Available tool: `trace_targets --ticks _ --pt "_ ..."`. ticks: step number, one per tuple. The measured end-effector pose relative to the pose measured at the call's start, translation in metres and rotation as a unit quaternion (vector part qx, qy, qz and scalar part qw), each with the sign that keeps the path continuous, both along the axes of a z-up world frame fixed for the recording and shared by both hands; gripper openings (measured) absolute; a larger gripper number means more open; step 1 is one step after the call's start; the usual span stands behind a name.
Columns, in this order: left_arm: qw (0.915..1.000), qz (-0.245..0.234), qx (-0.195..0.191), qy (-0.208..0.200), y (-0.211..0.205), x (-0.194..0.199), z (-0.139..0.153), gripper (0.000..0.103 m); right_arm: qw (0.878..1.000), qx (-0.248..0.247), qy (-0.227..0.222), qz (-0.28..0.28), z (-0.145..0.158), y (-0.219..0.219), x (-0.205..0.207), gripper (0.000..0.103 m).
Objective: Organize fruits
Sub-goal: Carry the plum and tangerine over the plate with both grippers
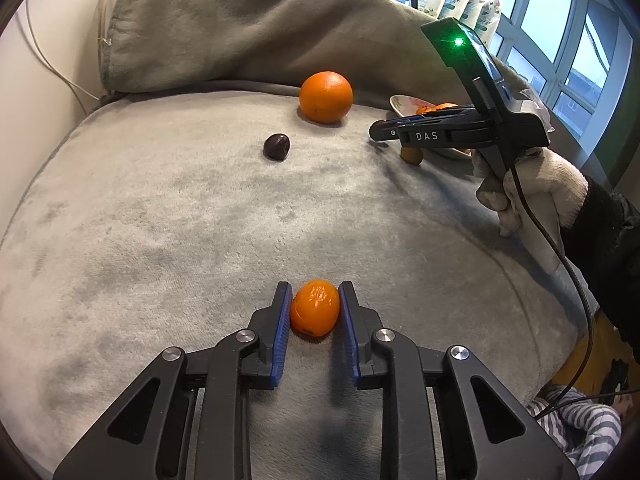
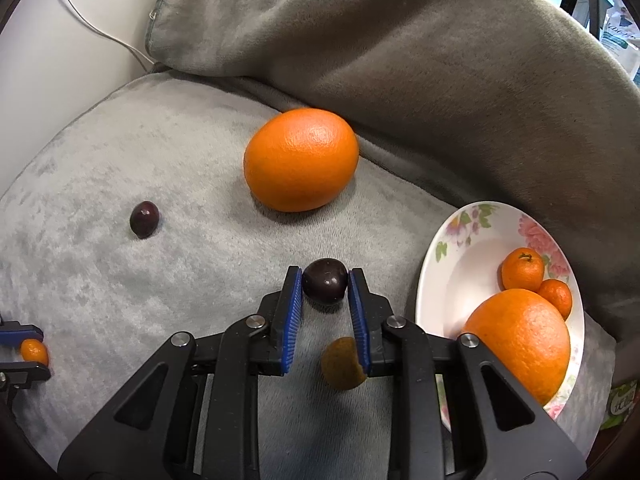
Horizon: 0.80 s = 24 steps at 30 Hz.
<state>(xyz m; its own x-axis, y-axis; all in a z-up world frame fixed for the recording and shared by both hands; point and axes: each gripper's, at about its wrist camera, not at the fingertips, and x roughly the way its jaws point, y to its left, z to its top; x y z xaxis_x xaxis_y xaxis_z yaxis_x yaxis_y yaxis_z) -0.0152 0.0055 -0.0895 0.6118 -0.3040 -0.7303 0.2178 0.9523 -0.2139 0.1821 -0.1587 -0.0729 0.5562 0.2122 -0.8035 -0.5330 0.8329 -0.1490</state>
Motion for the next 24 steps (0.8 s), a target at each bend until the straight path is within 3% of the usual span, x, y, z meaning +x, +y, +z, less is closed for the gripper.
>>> trace_targets --ticks 24 --pt "0.9993 0.011 -0.006 -0.035 0.006 0.009 0.026 0.022 0.997 0.062 -0.04 -0.019 0.045 -0.05 -0.052 0.024"
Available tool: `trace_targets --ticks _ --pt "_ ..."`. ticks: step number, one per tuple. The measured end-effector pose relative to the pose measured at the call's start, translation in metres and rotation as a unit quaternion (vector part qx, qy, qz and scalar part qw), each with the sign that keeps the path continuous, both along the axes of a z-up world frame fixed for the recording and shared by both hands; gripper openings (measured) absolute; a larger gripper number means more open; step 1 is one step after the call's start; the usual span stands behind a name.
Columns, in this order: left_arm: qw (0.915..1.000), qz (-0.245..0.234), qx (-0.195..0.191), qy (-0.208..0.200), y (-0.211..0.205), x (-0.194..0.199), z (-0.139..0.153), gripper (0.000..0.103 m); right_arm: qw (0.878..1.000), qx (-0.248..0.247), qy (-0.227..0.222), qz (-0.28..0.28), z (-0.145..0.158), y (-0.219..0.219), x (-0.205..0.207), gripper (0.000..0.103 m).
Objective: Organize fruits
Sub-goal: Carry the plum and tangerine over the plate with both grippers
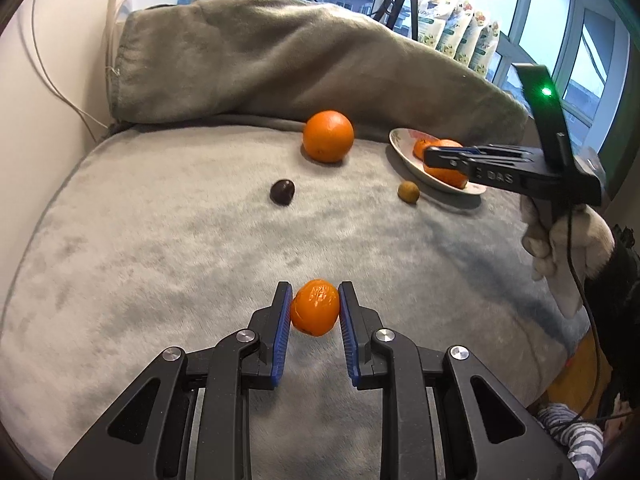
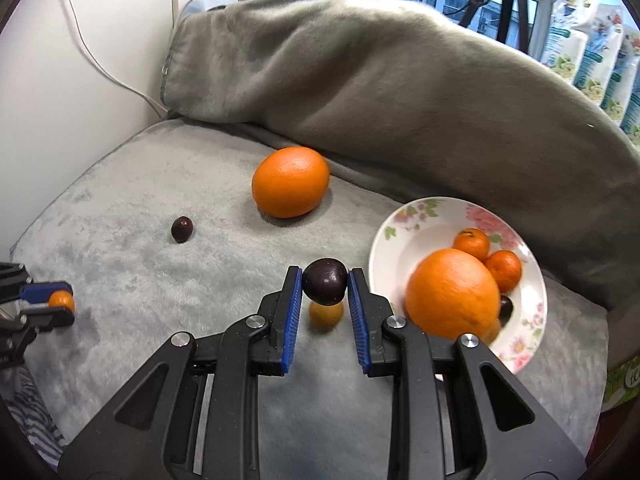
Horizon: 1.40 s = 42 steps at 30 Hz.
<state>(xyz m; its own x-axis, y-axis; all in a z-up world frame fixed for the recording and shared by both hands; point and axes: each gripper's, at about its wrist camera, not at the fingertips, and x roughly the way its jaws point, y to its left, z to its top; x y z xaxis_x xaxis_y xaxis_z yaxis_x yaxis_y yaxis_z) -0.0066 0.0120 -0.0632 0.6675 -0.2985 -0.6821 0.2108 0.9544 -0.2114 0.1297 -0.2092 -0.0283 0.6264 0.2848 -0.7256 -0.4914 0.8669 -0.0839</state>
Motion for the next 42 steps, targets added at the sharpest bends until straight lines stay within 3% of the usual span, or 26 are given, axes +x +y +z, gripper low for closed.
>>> trace_targets --ticks 21,42 --pt "0.9981 -0.051 0.001 -0.036 -0.052 0.064 0.025 0.022 0.998 0.022 -0.017 -0.052 0.015 -0.055 -0.012 0.024" --pt "0.9961 -0.083 -0.007 -0.029 -0.114 0.143 0.022 0.022 0.993 0.026 -0.007 -0.111 0.011 -0.111 0.011 0.025"
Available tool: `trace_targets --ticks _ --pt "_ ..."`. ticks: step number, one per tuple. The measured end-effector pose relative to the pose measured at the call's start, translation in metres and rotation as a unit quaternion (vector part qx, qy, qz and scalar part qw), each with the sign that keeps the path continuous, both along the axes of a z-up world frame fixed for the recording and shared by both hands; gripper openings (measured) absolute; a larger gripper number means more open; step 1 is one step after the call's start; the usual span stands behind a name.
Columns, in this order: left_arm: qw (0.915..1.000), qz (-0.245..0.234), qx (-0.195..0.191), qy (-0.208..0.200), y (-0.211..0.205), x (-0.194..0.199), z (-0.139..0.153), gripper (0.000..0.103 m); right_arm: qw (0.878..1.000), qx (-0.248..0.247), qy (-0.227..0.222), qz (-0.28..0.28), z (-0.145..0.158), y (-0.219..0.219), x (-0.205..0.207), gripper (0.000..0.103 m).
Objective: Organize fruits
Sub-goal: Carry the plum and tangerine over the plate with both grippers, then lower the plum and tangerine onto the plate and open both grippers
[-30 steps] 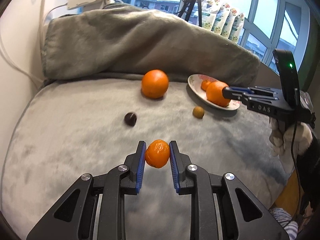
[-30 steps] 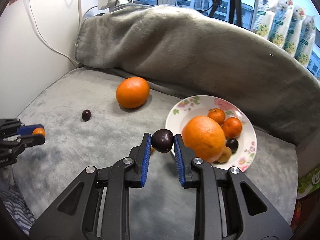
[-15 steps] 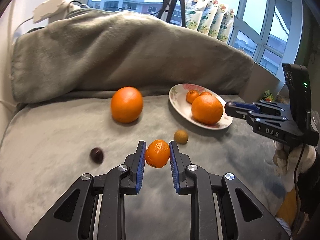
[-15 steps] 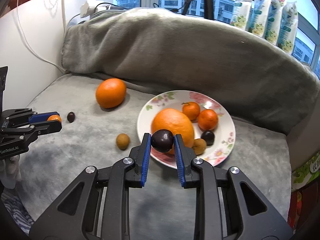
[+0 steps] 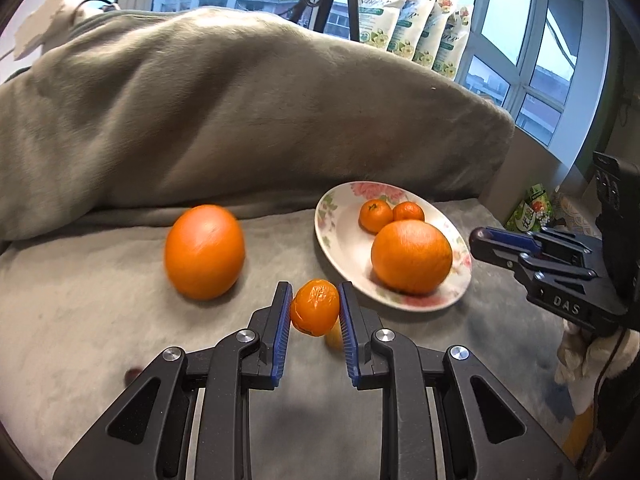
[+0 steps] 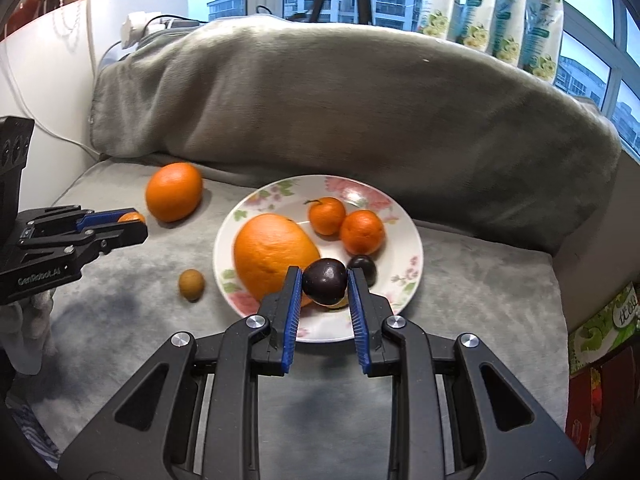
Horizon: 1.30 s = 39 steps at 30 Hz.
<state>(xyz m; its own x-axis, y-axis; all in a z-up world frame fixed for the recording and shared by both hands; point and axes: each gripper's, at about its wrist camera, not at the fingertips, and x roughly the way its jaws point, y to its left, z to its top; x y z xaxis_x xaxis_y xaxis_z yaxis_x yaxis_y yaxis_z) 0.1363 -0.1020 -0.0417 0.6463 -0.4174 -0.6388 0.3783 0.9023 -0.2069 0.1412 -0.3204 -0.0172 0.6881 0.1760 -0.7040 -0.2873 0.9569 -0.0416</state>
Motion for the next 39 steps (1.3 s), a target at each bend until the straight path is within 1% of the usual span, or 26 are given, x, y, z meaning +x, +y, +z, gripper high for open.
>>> trace_targets --ticks 10,21,36,39 --pt "0.9999 -0.012 0.002 0.012 -0.023 0.031 -0.002 0.022 1.0 -0.001 0.017 -0.019 -0.016 -0.018 0.017 0.025" --pt "0.9995 -0.019 0.008 0.022 -0.039 0.053 0.0 0.022 0.999 0.0 0.03 -0.023 -0.026 -0.02 0.027 0.025" --pt "0.9994 -0.03 0.008 0.019 -0.051 0.057 0.005 0.022 0.999 -0.001 0.031 -0.017 -0.024 -0.019 0.029 0.025" --pt "0.9994 -0.031 0.008 0.015 -0.052 0.057 0.007 0.028 0.999 -0.002 0.032 -0.018 -0.024 -0.019 0.029 0.025"
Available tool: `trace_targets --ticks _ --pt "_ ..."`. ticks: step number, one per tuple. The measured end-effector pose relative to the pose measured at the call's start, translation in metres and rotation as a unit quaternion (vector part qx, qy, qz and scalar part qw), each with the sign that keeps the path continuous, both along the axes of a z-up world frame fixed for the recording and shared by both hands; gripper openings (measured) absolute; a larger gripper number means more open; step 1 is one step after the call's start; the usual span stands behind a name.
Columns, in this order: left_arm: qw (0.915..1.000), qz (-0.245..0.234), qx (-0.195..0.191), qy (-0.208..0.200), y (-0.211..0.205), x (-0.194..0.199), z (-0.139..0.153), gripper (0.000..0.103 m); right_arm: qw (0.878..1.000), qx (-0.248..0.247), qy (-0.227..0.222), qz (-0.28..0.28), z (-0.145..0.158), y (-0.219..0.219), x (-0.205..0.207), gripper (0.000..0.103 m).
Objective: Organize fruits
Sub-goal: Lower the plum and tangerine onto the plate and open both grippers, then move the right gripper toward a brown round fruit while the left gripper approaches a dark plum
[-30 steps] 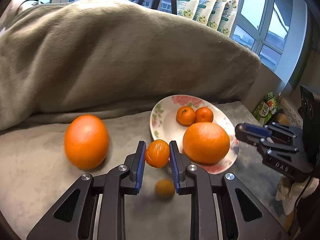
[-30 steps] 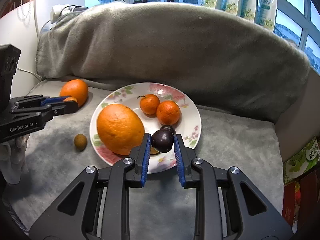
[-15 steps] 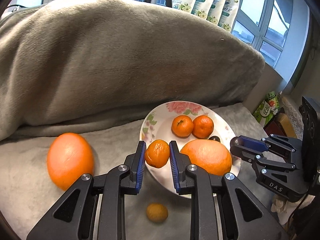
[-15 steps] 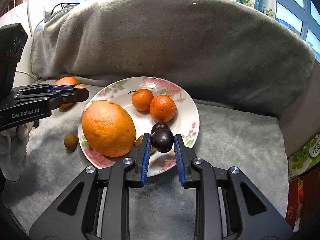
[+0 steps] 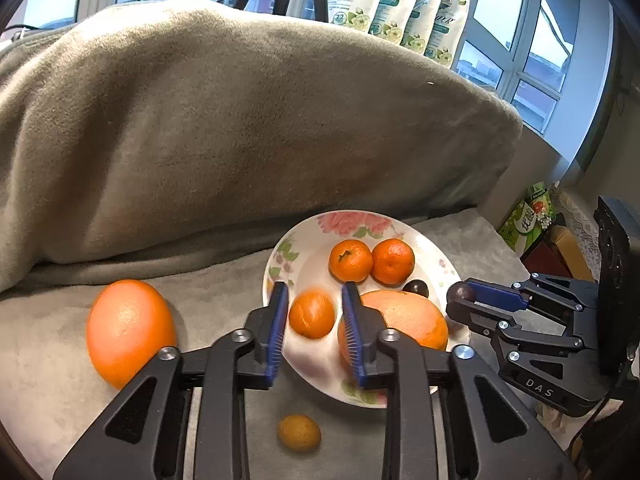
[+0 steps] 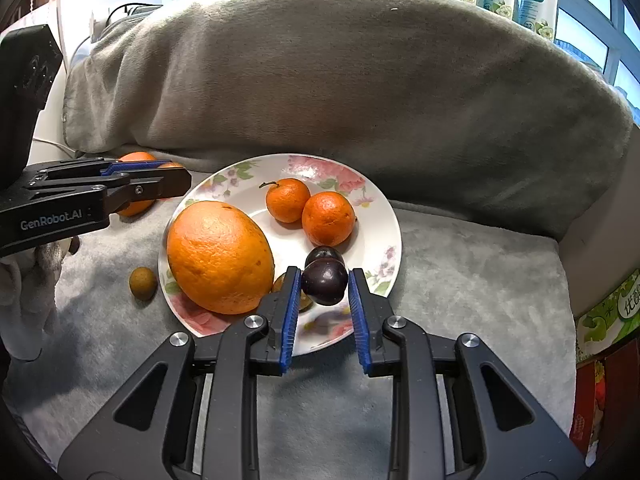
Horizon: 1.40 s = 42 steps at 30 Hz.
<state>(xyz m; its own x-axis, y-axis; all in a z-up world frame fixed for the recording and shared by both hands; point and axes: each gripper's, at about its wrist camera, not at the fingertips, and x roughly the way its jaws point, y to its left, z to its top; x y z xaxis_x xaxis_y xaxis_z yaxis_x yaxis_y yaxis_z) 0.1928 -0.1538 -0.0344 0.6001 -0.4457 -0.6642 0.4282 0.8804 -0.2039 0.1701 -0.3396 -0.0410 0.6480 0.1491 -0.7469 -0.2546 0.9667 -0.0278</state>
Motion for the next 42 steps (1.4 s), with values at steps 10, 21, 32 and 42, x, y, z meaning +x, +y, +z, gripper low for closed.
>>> trace_targets --ticks 10,21,32,42 --pt "1.0 -0.001 -0.004 -0.009 -0.001 -0.004 0.006 0.046 1.0 -0.003 -0.017 0.0 0.01 0.004 -0.006 0.065" --pt "0.9996 0.01 0.009 -0.024 0.0 -0.014 0.016 0.08 1.0 -0.003 -0.028 0.001 0.017 0.009 -0.017 0.086" --pt "0.9987 0.013 0.023 -0.044 0.006 -0.031 0.027 0.08 0.999 0.022 -0.032 -0.001 0.03 0.007 -0.028 0.089" --pt "0.998 0.017 0.023 -0.056 0.017 -0.048 0.036 0.08 0.999 0.032 -0.039 0.004 0.037 0.017 -0.043 0.089"
